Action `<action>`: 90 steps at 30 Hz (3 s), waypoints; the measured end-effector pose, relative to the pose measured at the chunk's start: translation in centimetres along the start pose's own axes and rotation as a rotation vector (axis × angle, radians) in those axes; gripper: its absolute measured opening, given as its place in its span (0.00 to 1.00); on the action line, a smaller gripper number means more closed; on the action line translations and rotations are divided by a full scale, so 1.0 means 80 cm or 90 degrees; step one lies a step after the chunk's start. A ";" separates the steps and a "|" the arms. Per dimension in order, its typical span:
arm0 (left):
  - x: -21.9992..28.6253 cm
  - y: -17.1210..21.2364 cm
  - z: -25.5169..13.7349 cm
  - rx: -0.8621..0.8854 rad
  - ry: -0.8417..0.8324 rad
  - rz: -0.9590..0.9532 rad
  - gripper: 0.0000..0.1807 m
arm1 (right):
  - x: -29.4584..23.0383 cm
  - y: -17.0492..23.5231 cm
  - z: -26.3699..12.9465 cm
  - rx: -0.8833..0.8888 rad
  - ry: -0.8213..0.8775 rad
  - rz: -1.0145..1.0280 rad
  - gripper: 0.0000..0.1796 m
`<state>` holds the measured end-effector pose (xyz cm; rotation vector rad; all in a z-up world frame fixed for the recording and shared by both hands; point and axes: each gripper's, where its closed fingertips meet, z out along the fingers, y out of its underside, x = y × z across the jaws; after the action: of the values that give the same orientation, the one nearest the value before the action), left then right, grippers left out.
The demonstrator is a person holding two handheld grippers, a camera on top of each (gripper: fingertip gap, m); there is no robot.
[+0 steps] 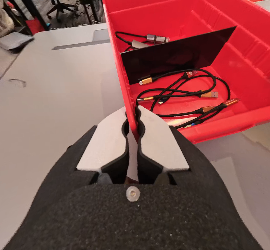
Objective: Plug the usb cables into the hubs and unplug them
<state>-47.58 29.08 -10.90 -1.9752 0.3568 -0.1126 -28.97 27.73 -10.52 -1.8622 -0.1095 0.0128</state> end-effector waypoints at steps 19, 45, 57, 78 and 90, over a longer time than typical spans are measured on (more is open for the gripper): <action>-0.125 0.034 -0.017 0.025 -0.110 -0.066 0.16 | -0.098 0.008 -0.008 -0.052 -0.317 -0.115 0.20; -0.032 0.035 -0.096 0.091 -0.028 -0.080 0.15 | 0.296 0.018 -0.086 0.099 -0.073 0.020 0.20; -0.017 -0.003 -0.058 0.133 -0.029 -0.060 0.15 | 0.335 0.029 -0.130 0.113 -0.047 0.051 0.16; 0.006 -0.040 -0.002 0.148 0.011 -0.097 0.15 | 0.403 0.052 -0.188 0.112 0.060 0.064 0.16; 0.018 -0.023 -0.005 0.113 0.045 -0.069 0.15 | 0.409 0.043 -0.180 0.125 0.082 0.069 0.16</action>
<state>-45.96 28.98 -9.20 -1.8176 0.2754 -0.2743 4.81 15.72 -8.10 -1.6659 0.0796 -0.0202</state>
